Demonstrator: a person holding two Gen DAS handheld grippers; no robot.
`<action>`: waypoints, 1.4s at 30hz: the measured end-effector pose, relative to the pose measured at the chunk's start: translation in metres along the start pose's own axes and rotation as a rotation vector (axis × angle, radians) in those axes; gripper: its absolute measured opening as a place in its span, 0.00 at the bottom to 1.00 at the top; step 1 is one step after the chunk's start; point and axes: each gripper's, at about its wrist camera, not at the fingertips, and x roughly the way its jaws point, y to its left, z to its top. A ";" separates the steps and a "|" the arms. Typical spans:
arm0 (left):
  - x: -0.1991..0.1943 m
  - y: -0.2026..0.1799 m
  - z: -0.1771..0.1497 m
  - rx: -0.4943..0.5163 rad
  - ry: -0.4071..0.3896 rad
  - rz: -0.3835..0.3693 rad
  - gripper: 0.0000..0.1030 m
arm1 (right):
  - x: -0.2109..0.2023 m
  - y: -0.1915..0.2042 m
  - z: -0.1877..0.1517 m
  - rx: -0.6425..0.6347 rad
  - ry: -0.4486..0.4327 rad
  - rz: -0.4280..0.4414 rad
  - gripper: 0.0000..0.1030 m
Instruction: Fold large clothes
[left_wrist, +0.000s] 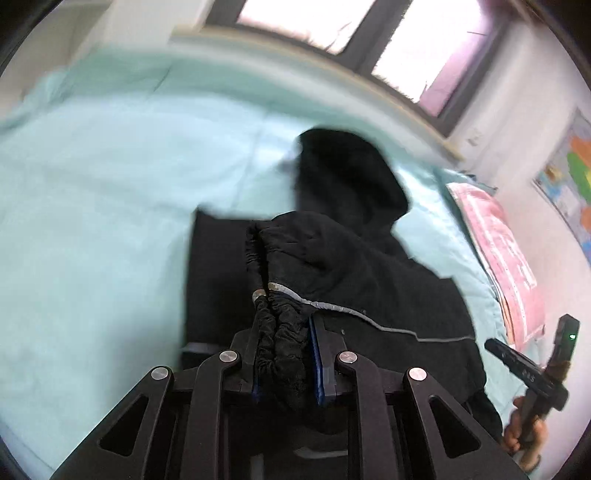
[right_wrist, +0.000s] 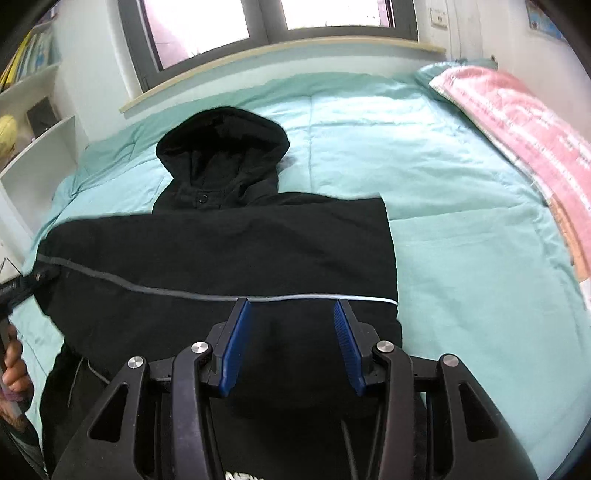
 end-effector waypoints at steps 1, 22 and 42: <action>0.012 0.015 -0.006 -0.025 0.058 0.013 0.20 | 0.009 0.003 0.000 0.005 0.016 0.016 0.47; 0.086 -0.032 0.023 0.107 0.145 0.145 0.46 | 0.106 0.040 0.061 -0.030 0.145 -0.079 0.57; 0.002 -0.033 -0.036 0.192 0.075 0.190 0.54 | -0.011 0.013 -0.018 -0.132 0.092 -0.001 0.59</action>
